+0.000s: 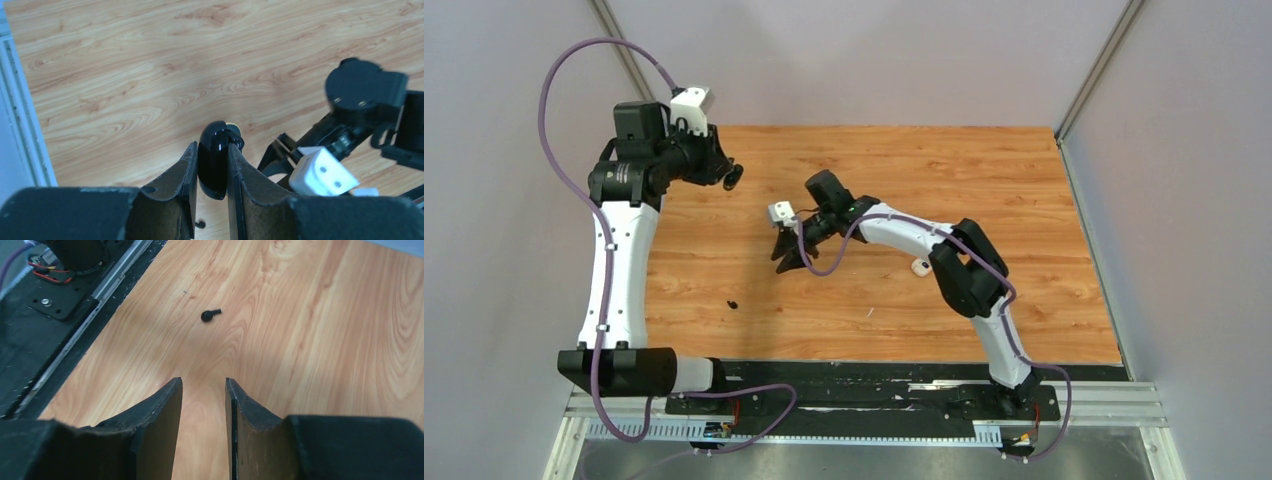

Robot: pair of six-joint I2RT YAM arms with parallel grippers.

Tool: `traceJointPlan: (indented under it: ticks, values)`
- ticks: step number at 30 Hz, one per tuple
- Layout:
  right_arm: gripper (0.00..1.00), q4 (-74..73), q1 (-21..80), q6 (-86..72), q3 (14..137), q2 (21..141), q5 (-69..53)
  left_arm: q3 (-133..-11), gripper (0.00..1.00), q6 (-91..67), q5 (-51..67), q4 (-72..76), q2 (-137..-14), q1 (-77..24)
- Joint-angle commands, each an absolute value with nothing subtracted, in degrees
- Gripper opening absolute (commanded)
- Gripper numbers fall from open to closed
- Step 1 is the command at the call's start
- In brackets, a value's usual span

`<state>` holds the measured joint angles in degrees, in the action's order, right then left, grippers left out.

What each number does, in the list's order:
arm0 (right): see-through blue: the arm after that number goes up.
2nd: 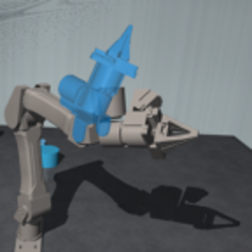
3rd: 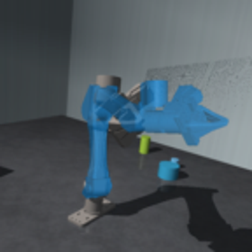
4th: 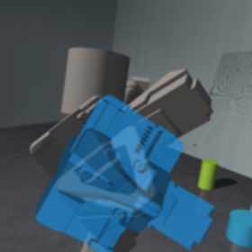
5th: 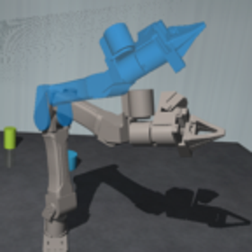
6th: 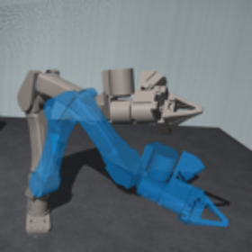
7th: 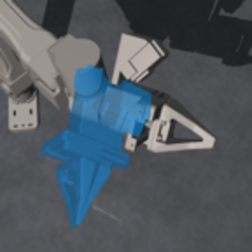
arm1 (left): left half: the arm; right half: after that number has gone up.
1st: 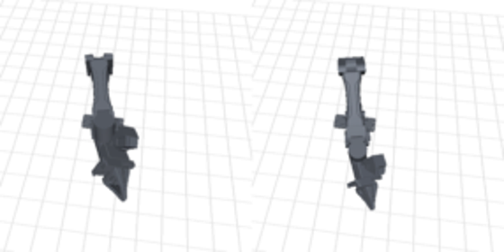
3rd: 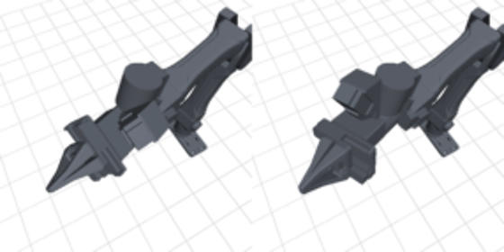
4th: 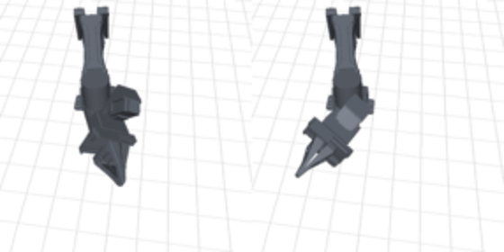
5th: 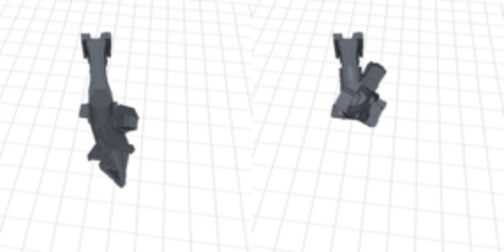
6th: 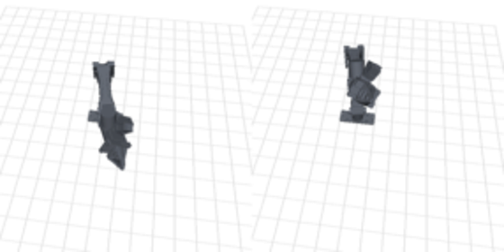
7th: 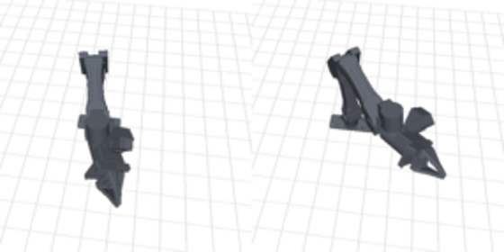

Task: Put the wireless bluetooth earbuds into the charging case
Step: Pick up the left earbud from the center of the board.

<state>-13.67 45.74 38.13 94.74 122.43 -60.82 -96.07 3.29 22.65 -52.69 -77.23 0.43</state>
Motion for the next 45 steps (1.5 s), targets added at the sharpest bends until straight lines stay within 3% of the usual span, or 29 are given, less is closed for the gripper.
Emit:
traceJointPlan:
  ticks: [1,11,22,45]
  values:
    - [0.37,-20.98,50.08,49.45,105.15,129.54,-61.88,-97.03,0.0,1.8,24.31,-52.74,-73.13,3.2]
    - [0.43,-20.71,55.55,45.98,119.39,144.05,-53.74,-95.53,0.0,0.35,27.27,-52.81,-71.16,4.49]
    - [0.5,-16.51,57.99,42.72,125.28,148.83,-51.15,-94.23,0.0,-1.97,30.41,-52.82,-71.16,4.68]
    - [0.4,-22.08,60.15,53.68,128.01,150.67,-54.28,-92.86,0.0,-2.1,32.15,-53.37,-69.45,4.66]
